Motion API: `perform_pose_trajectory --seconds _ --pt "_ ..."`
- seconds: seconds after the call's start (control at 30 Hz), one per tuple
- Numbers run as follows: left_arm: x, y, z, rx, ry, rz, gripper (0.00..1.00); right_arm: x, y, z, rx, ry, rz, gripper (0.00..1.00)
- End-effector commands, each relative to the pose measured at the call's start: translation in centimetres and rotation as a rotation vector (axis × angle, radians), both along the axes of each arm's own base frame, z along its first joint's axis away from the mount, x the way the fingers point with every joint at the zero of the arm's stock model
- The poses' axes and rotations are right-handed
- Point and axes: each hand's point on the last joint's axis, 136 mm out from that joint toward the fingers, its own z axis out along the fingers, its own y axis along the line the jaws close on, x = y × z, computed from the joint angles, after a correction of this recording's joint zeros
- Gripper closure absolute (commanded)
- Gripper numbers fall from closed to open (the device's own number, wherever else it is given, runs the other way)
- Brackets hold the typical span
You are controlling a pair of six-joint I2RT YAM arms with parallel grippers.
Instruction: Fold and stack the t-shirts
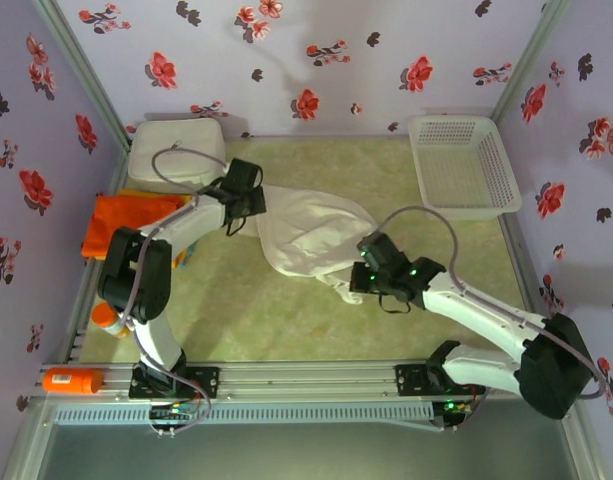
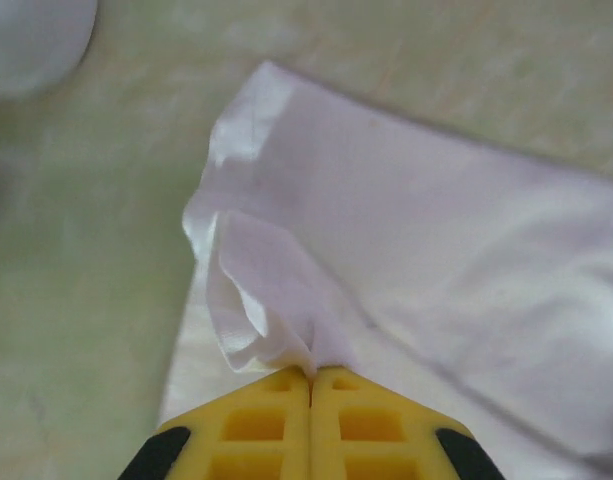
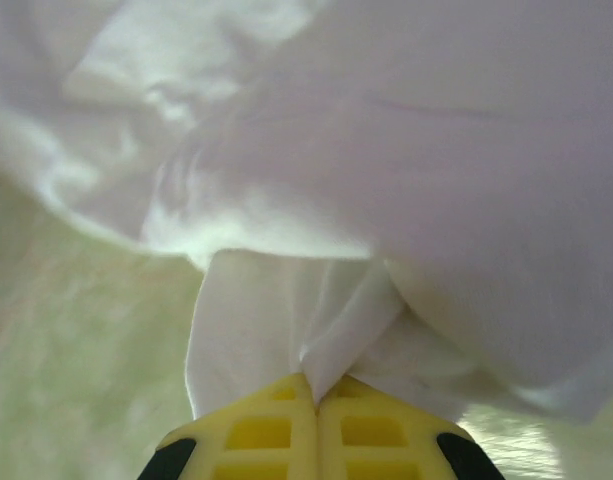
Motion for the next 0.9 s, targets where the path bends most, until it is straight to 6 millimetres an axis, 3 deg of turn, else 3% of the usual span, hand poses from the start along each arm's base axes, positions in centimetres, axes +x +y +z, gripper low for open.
perform_pose_trajectory --seconds 0.0,0.13,0.2,0.27,0.3,0.4,0.57,0.67,0.87 --pt "2.3 -1.5 1.3 0.011 0.004 -0.067 1.0 -0.7 5.1 0.9 0.138 -0.011 0.008 1.0" --pt "3.0 -2.3 2.4 0.004 0.013 -0.095 0.96 -1.7 13.0 1.8 0.207 0.024 0.181 0.95" --pt "2.4 -2.0 3.2 0.0 0.004 -0.1 0.82 -1.8 15.2 2.2 0.171 0.006 0.261 0.71" --pt "1.3 -1.5 3.8 -0.007 -0.002 -0.101 0.54 -1.0 15.8 3.6 0.158 -0.055 0.285 0.38" --pt "0.5 -1.0 4.0 -0.01 -0.002 -0.097 0.42 -0.3 15.6 4.3 0.144 -0.094 0.281 0.28" --pt "-2.4 0.2 4.2 -0.031 0.009 -0.083 0.27 1.8 13.9 6.1 0.076 -0.171 0.265 0.16" --pt "-8.3 1.5 2.1 -0.11 0.065 -0.064 0.21 6.1 10.0 7.1 0.031 -0.187 0.195 0.14" --pt "-12.0 1.3 0.7 -0.156 0.091 -0.063 0.2 8.9 7.4 7.1 -0.019 -0.203 0.133 0.14" --pt "-18.8 -1.5 -1.7 -0.249 0.129 -0.091 0.19 15.0 3.1 3.6 -0.114 -0.128 0.032 0.19"
